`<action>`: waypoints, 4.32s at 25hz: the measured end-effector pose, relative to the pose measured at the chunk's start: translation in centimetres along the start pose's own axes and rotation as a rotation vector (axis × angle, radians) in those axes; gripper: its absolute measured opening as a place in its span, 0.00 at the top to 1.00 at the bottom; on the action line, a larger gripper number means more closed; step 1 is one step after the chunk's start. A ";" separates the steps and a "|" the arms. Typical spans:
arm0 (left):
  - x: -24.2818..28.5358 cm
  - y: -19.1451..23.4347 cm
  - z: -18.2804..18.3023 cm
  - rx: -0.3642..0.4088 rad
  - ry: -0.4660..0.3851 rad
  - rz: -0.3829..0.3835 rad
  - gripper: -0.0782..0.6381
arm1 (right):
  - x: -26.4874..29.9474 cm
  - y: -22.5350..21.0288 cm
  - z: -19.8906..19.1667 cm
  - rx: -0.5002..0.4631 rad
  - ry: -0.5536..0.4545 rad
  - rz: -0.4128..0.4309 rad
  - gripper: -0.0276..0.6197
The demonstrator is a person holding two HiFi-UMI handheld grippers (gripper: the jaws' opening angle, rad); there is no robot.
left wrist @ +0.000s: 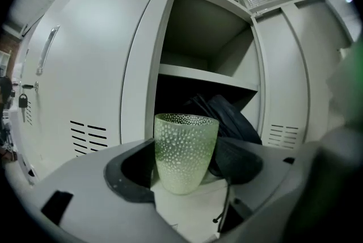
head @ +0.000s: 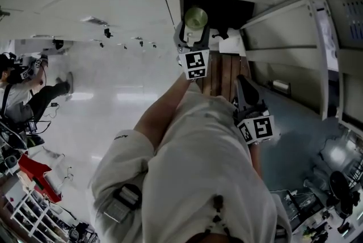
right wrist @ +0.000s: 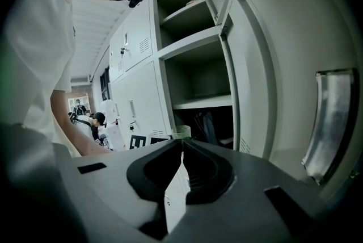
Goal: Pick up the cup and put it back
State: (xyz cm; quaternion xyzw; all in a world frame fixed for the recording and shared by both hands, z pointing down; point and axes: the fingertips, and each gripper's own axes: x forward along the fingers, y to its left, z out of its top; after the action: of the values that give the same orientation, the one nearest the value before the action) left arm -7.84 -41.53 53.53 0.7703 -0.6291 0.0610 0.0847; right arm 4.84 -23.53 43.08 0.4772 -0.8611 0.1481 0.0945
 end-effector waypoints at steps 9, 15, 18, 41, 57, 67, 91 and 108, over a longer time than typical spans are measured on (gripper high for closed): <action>-4.1 -1.4 3.6 0.012 -0.047 -0.130 0.43 | -0.4 0.2 0.0 0.014 -0.026 0.034 0.91; -7.8 -2.4 7.6 -0.019 -0.066 -0.212 0.43 | -1.3 0.3 -0.3 0.035 -0.045 0.057 0.91; -9.7 -3.0 8.7 -0.027 -0.060 -0.242 0.43 | -2.0 0.6 -0.3 0.028 -0.049 0.080 0.91; -25.8 -14.5 9.3 -0.021 -0.029 -0.361 0.43 | -17.3 1.1 -4.8 0.054 -0.066 0.088 0.91; -35.8 -16.6 8.3 -0.049 -0.043 -0.295 0.42 | -22.3 1.6 -7.0 0.095 -0.125 0.122 0.91; -39.0 -14.9 8.0 -0.063 -0.059 -0.229 0.42 | -22.3 2.4 -6.3 0.044 -0.147 0.139 0.91; -39.2 -14.2 7.2 -0.060 -0.079 -0.222 0.42 | -22.1 3.8 -7.5 0.016 -0.098 0.147 0.91; -32.5 -11.4 7.2 -0.067 -0.058 -0.254 0.42 | -17.4 2.6 -6.3 -0.003 -0.034 0.100 0.91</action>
State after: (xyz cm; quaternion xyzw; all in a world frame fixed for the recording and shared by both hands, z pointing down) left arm -3.32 -9.70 39.35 0.8419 -0.5304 0.0064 0.0990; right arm 11.90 -6.23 43.22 0.4359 -0.8855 0.1435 0.0730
